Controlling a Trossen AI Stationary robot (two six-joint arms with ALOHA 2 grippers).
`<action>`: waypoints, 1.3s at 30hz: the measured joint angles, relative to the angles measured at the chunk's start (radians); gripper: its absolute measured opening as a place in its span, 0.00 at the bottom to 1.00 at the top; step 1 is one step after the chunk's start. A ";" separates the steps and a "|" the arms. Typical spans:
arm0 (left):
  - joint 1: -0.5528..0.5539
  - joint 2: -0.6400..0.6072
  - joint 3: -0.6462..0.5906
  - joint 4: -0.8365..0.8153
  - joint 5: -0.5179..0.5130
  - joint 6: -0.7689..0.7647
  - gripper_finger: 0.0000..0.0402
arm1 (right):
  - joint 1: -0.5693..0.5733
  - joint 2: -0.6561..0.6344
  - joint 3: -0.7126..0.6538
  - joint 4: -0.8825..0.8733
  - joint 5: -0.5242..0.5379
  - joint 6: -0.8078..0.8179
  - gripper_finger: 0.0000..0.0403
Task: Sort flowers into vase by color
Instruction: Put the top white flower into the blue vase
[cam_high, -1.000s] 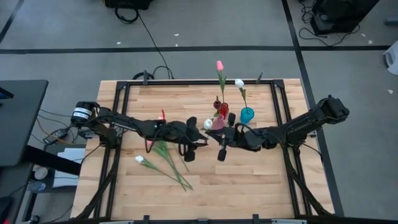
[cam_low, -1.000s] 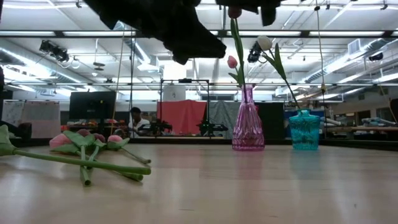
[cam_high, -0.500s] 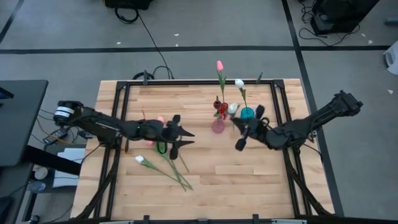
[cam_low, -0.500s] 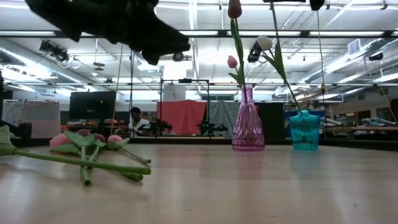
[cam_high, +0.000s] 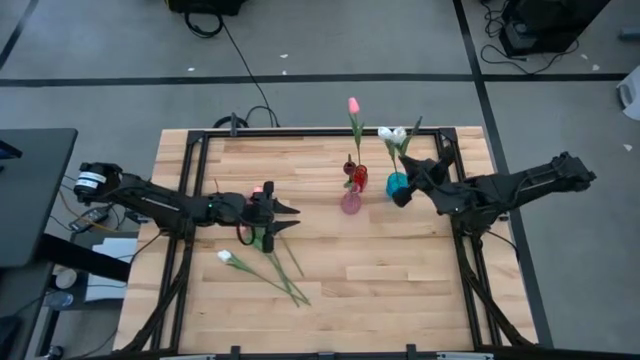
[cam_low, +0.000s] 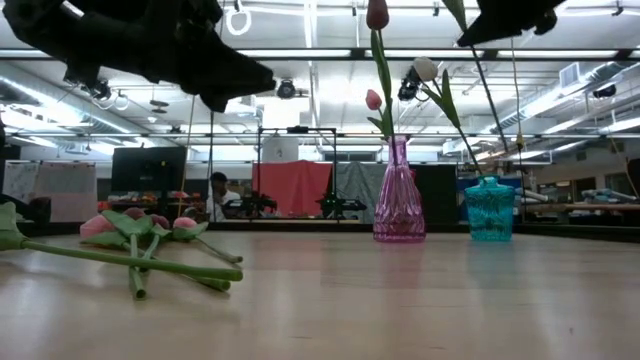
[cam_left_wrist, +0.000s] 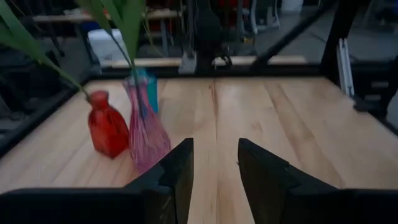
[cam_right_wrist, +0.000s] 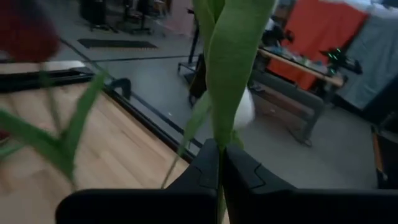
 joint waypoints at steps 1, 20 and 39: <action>0.000 -0.004 0.003 -0.002 -0.002 0.001 0.33 | -0.013 -0.008 -0.012 -0.002 -0.007 0.009 0.03; 0.002 -0.008 0.001 -0.041 -0.055 -0.001 0.33 | -0.149 -0.182 -0.345 0.600 -0.125 -0.294 0.03; 0.002 -0.007 0.001 -0.073 -0.056 -0.006 0.33 | -0.258 -0.185 -0.327 0.259 -0.402 0.061 0.32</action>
